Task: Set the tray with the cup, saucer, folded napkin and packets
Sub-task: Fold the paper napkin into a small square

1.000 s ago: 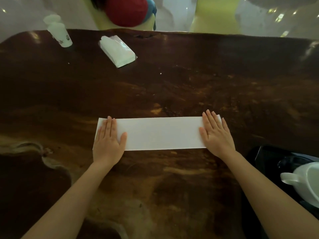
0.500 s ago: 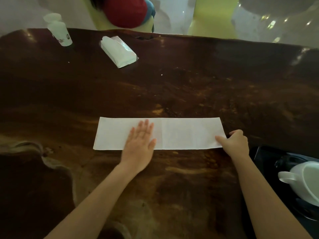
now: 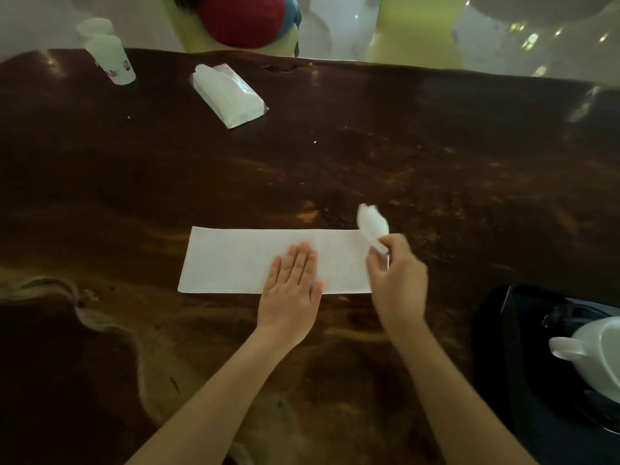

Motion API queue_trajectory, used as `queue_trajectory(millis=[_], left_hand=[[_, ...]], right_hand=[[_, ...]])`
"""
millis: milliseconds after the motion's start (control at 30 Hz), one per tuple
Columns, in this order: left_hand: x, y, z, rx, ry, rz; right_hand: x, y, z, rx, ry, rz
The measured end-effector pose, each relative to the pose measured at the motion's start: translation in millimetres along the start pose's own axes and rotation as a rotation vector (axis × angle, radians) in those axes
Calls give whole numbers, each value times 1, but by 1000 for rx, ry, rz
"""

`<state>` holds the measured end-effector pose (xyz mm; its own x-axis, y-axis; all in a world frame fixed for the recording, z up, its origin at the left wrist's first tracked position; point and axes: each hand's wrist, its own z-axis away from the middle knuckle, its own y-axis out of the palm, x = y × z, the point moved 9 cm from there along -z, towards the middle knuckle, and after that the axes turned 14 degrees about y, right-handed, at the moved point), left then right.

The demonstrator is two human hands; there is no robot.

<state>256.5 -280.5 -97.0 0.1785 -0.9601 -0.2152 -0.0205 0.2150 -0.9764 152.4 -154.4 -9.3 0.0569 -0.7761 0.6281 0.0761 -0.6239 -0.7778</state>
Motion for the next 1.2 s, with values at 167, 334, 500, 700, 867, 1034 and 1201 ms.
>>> queue_trajectory(millis=[167, 334, 500, 700, 867, 1034, 1201], left_hand=[[9, -4, -2, 10, 9, 33], [10, -3, 1, 5, 46, 9], [8, -5, 2, -8, 53, 14], [10, -15, 3, -65, 32, 131], [-16, -35, -3, -260, 2, 270], [-27, -18, 0, -163, -17, 133], [-26, -20, 2, -143, -25, 75]], right_hand=[[5, 44, 31, 107, -115, -36], [0, 55, 38, 122, -184, 4], [3, 58, 37, 106, -217, 32], [8, 80, 51, 336, -378, 235], [-4, 68, 30, 627, -351, 79], [-3, 49, -23, 324, -371, 293], [-3, 102, -12, 437, -616, 590]])
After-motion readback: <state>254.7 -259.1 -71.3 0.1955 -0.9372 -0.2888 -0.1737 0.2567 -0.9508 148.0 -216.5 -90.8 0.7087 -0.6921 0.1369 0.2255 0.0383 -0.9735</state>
